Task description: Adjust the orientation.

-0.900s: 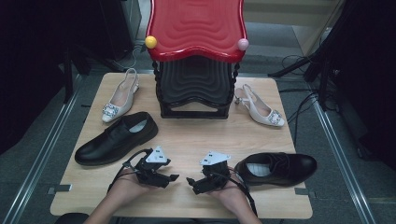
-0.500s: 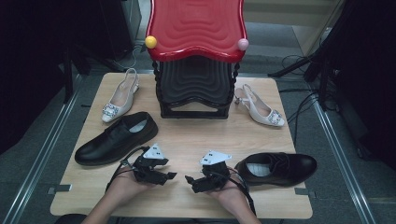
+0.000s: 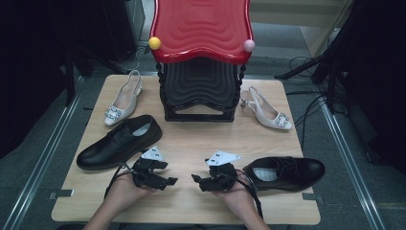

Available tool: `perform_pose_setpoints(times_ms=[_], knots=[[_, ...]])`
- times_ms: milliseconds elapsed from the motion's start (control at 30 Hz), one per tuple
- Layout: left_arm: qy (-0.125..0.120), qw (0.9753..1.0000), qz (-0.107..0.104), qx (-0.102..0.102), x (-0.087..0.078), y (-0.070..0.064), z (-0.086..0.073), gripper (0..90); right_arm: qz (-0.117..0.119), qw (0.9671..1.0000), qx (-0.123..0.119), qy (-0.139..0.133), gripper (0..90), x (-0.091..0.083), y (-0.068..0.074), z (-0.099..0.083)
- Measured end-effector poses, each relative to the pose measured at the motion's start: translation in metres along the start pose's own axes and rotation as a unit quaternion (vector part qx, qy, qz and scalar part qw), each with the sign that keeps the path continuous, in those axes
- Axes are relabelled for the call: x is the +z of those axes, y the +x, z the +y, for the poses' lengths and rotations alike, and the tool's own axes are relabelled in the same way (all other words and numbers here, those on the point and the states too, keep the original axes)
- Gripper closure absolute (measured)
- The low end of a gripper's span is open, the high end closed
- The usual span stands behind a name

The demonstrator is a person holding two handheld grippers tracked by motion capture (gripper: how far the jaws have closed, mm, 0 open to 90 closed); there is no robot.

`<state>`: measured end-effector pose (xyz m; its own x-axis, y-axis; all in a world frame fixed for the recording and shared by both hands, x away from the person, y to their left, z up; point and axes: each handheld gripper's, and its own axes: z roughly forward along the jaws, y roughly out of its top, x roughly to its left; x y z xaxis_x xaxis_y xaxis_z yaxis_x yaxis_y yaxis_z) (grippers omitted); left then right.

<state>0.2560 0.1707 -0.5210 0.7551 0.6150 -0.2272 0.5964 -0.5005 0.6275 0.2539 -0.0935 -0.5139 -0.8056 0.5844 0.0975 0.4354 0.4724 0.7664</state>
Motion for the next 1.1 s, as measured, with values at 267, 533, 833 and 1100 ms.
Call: perform_pose_setpoints(times_ms=[267,533,833,1100], knots=[[0.005,1.0,0.001,-0.005,-0.006,0.004,-0.01,38.2,0.022,0.9996,-0.016,0.009,40.5,0.004,0.002,0.007],[-0.012,0.9997,0.018,-0.009,-0.018,0.007,-0.011,41.2,0.046,0.9989,-0.003,0.009,40.9,0.009,-0.002,0.01],[-0.015,0.9996,0.013,-0.017,-0.021,0.015,0.002,36.9,0.048,0.9983,-0.004,0.034,42.3,0.014,-0.002,0.009],[-0.03,0.9986,0.03,-0.03,-0.037,0.029,0.015,36.0,0.047,0.9984,-0.001,0.03,41.5,0.013,-0.002,0.009]])
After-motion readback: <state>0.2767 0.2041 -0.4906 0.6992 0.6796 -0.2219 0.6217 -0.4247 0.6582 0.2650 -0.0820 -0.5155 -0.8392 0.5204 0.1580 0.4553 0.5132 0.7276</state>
